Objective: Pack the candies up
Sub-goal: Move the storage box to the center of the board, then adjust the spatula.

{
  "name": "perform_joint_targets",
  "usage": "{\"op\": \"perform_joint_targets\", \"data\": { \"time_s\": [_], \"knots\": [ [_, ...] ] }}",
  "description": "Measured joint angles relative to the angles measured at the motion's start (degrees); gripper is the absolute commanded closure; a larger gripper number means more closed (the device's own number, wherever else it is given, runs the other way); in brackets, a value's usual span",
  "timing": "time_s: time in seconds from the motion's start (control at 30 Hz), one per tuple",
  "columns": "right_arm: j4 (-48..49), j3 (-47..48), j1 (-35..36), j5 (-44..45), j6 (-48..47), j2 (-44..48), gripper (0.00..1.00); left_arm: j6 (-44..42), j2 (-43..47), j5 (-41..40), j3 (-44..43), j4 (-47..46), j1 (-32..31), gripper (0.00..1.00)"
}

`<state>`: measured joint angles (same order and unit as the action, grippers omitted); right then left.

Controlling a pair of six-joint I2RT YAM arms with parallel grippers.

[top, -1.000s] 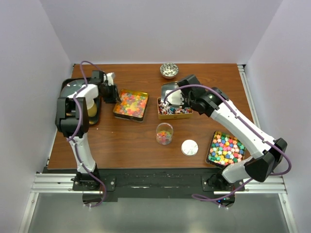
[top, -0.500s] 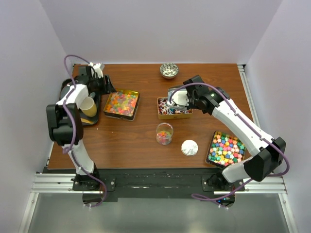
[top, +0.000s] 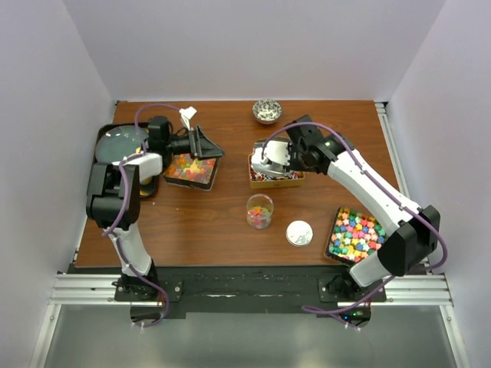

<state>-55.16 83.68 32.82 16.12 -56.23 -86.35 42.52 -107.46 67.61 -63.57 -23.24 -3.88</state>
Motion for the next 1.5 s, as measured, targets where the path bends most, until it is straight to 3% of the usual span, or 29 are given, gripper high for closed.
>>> {"op": "perform_joint_targets", "data": {
  "time_s": [0.33,0.67,0.8,1.07,1.13,1.27,1.37,1.4,1.43,1.5],
  "knots": [
    [-0.7,7.5,0.3,-3.8,2.2,-4.9,1.00,14.6,-1.3,3.2,1.2,-15.3,-3.8,0.31],
    [-1.0,10.5,3.6,-5.2,3.7,-9.5,1.00,21.4,-3.3,3.8,1.3,-22.6,-6.3,0.32],
    [-1.1,11.8,4.5,-5.7,4.5,-10.5,1.00,22.6,-4.3,4.1,1.3,-23.0,-8.1,0.47],
    [-1.9,12.1,5.5,-9.8,5.3,-10.6,1.00,30.0,-6.1,4.6,1.4,-31.6,-8.5,0.58],
    [-2.3,12.1,5.7,-11.1,5.8,-10.6,1.00,32.5,-6.4,5.2,1.7,-35.0,-8.5,0.67],
    [-2.8,11.8,5.6,-13.0,6.6,-10.6,1.00,36.4,-7.0,5.9,2.5,-38.6,-8.5,1.00],
    [-2.9,11.2,5.5,-15.0,7.6,-10.6,1.00,37.9,-7.1,5.7,3.6,-38.5,-8.4,1.00],
    [-2.8,10.9,5.5,-15.8,7.9,-10.6,0.94,38.5,-7.1,5.6,4.3,-38.7,-8.2,1.00],
    [-2.5,10.4,5.3,-16.9,8.4,-10.5,0.77,39.0,-7.1,5.7,5.0,-38.7,-8.1,1.00],
    [-2.2,9.3,4.9,-19.3,9.4,-10.2,0.65,39.8,-7.1,5.7,6.3,-38.7,-8.1,1.00]
  ]
}}
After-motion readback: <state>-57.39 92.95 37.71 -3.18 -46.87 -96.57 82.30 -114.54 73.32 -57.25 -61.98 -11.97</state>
